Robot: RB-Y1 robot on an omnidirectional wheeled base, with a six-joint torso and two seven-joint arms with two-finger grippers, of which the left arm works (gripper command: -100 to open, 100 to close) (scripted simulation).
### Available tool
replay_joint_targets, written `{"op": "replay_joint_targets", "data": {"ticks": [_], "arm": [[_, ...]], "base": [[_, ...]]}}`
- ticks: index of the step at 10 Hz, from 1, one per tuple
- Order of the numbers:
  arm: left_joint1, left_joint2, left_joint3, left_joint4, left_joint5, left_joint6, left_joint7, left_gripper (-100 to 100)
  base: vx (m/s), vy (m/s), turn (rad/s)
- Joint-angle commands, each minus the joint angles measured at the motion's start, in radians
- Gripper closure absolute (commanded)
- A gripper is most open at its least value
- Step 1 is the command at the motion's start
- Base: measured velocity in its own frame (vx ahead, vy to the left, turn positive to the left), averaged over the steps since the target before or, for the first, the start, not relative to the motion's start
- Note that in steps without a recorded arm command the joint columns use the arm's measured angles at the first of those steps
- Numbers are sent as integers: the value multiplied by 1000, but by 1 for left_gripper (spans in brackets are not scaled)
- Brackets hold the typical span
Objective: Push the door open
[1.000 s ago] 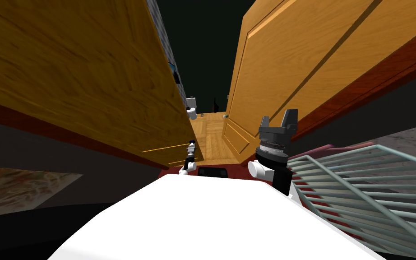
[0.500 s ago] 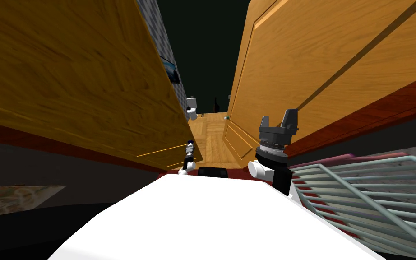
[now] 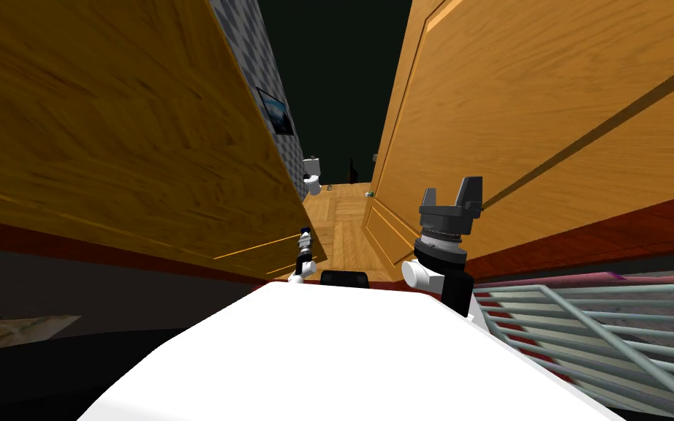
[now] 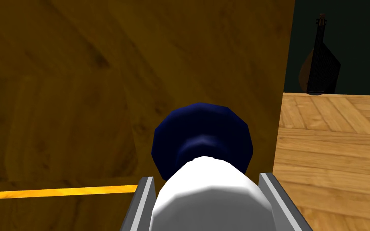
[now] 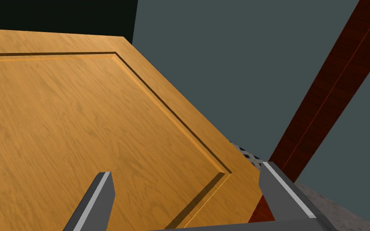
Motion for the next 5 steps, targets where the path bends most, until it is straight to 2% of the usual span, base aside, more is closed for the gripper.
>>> {"op": "replay_joint_targets", "data": {"ticks": [1,5], "arm": [[-10,12,33,13,13,-18,-3,100],[-15,7,73,24,30,-25,-18,100]], "base": [[214,-38,53],[168,-26,45]]}}
